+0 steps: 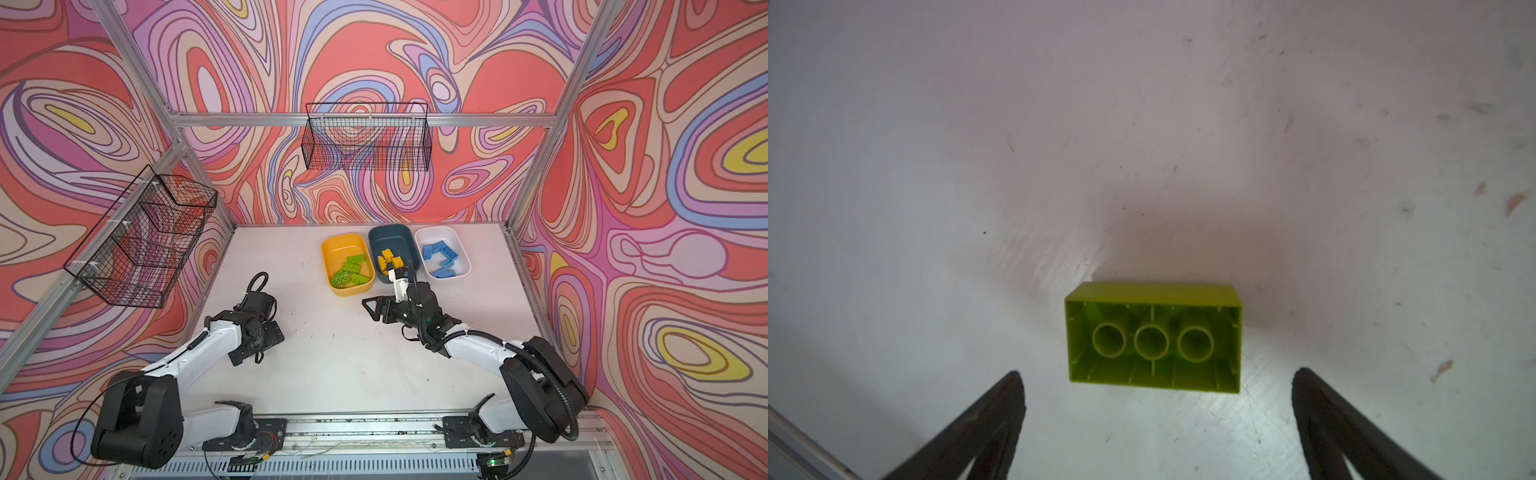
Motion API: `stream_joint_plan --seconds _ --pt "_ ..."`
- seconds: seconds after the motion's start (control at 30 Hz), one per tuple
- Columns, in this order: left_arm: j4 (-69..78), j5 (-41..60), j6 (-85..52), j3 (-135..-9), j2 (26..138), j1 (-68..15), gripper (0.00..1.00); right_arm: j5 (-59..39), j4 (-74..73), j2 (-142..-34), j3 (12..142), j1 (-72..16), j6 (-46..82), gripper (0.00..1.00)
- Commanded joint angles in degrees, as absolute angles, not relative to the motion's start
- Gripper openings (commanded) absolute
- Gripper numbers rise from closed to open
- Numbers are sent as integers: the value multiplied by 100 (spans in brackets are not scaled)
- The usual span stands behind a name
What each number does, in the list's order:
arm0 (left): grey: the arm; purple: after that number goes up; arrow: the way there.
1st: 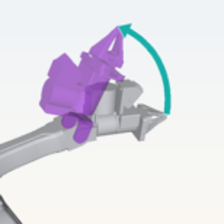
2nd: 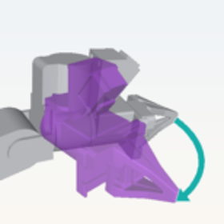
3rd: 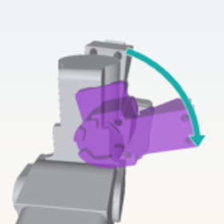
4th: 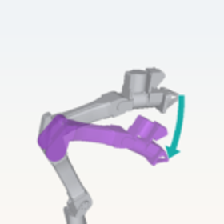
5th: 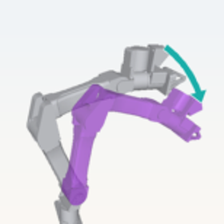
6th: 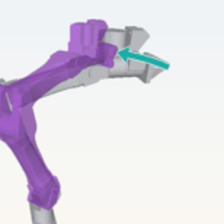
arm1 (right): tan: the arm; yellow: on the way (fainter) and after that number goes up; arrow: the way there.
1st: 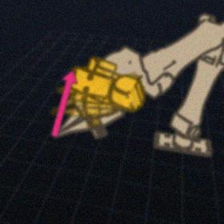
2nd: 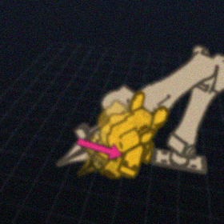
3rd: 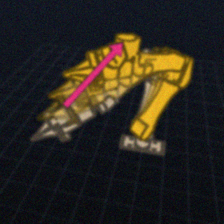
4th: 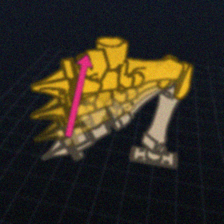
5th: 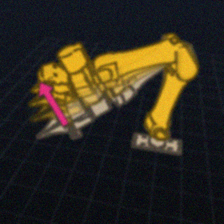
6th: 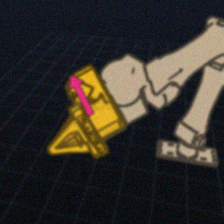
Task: Sort the legos into containers by color
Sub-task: 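Withdraw the right gripper while the left gripper lowers onto a lime-green 2x3 brick, then carry the green brick with the left gripper and drop it into the orange tub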
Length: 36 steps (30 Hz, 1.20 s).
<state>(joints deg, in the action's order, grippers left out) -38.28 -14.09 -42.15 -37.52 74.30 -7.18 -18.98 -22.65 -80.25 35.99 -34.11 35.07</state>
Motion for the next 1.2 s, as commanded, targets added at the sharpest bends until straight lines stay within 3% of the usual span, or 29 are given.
stream_joint_plan --seconds 0.0,0.27,0.5,0.63,1.17 --pt "-3570 -1063 -4075 -3876 7634 -553 96 -1942 -2399 -7906 3525 -3418 3560 86" --pt "-3373 -739 -4029 -3885 7945 -308 82 -1918 -2382 -7977 3543 -3418 3525 85" --pt "-3351 -712 -4017 -3861 7905 -281 60 -1942 -2399 -8048 3551 -3413 3557 85" --pt "-3349 -683 -4025 -3782 7682 -281 54 -1925 -2399 -8007 3542 -3419 3560 85" --pt "-4166 -146 -3656 -4595 6181 -513 50 -1800 -2689 -8116 3393 -3415 3674 84"
